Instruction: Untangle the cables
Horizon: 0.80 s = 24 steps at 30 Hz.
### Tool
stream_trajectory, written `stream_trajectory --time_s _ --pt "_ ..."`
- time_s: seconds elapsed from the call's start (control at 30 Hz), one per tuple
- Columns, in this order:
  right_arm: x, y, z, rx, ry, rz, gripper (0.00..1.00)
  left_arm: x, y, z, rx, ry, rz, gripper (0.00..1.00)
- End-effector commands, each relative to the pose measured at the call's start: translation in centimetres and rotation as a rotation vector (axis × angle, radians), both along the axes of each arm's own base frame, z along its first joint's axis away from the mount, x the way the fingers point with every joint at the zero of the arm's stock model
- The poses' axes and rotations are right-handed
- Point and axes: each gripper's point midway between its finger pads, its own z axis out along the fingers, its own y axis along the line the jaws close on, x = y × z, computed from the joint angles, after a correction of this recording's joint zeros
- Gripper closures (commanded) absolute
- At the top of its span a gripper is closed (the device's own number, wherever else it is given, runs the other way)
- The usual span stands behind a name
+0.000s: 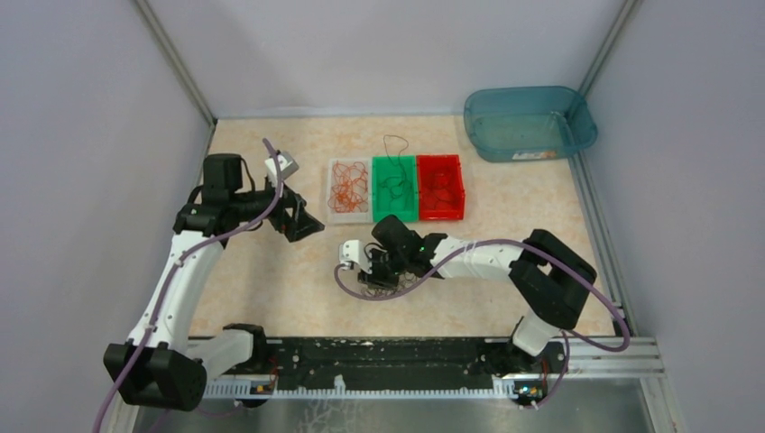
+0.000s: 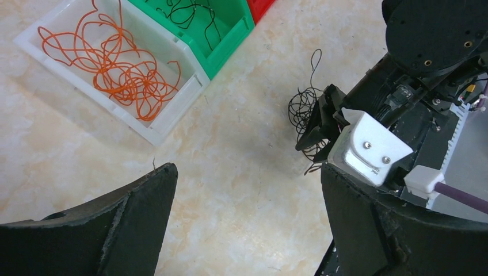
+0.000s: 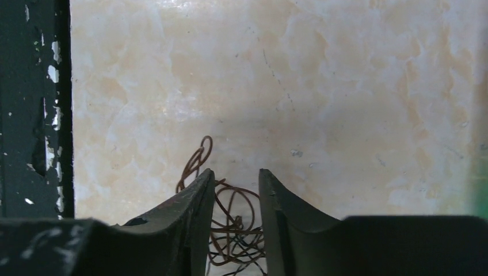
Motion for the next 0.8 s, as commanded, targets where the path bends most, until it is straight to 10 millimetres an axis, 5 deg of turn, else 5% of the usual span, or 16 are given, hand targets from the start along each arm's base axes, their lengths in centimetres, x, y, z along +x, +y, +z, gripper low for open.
stream_trajectory --time_s 0.0,0.1,0.3,0.57,0.7,0.77 --pt "0.1 1.3 1.1 0.007 -0.035 0.057 0.76 -0.4 0.0 0.8 -0.009 -0.047 -0.020 0.00" --pt "0.4 1.4 1.7 0.021 -0.053 0.053 1.00 -0.6 0.0 1.1 -0.009 -0.056 -0.023 0.00" --pt "1.6 2.0 5.4 0.151 -0.082 -0.025 1.00 -1.0 0.1 1.3 -0.003 -0.082 -0.034 0.00" --pt "3.2 2.2 14.2 0.526 -0.074 -0.142 1.00 -2.8 -0.5 1.7 -0.036 -0.126 -0.104 0.00" --pt "3.2 1.9 16.6 0.601 -0.049 -0.154 1.00 -3.9 -0.8 0.9 -0.048 -0.140 -0.155 0.00" --pt "2.3 1.8 15.7 0.541 -0.023 -0.104 0.70 -3.9 -0.8 0.8 -0.042 -0.154 -0.154 0.00"
